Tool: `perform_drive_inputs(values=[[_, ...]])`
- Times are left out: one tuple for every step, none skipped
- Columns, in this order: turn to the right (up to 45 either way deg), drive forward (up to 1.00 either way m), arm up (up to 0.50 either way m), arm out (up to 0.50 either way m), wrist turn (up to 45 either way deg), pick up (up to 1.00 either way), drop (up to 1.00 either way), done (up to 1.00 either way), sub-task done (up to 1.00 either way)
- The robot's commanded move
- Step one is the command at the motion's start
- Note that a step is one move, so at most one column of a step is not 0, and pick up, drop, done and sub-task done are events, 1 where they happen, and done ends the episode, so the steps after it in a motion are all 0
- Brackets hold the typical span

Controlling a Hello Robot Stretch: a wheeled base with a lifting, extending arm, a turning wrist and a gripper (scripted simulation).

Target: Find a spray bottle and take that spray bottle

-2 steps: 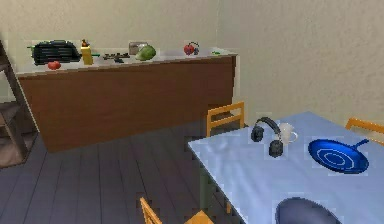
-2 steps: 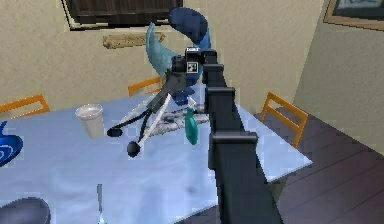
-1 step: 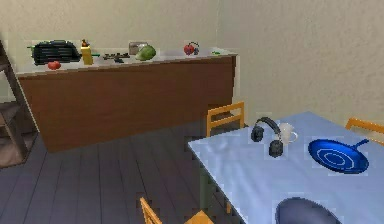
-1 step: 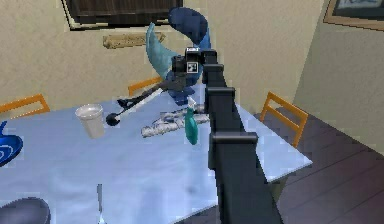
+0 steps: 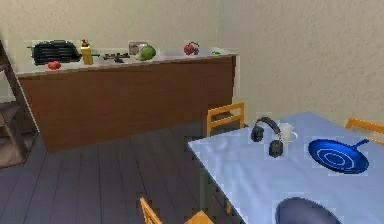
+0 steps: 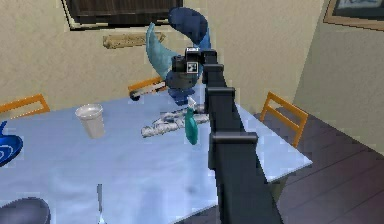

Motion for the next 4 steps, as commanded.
perform_drive_inputs(values=[[0.0, 0.00, 0.00, 0.00, 45.0, 0.00, 0.00, 0.00, 0.00], [0.0, 0.00, 0.00, 0.00, 9.0, 0.00, 0.00, 0.00, 0.00], [0.0, 0.00, -0.30, 0.00, 0.0, 0.00, 0.00, 0.00, 0.00], [0.0, 0.00, 0.00, 0.00, 0.0, 1.00, 0.00, 0.00, 0.00]])
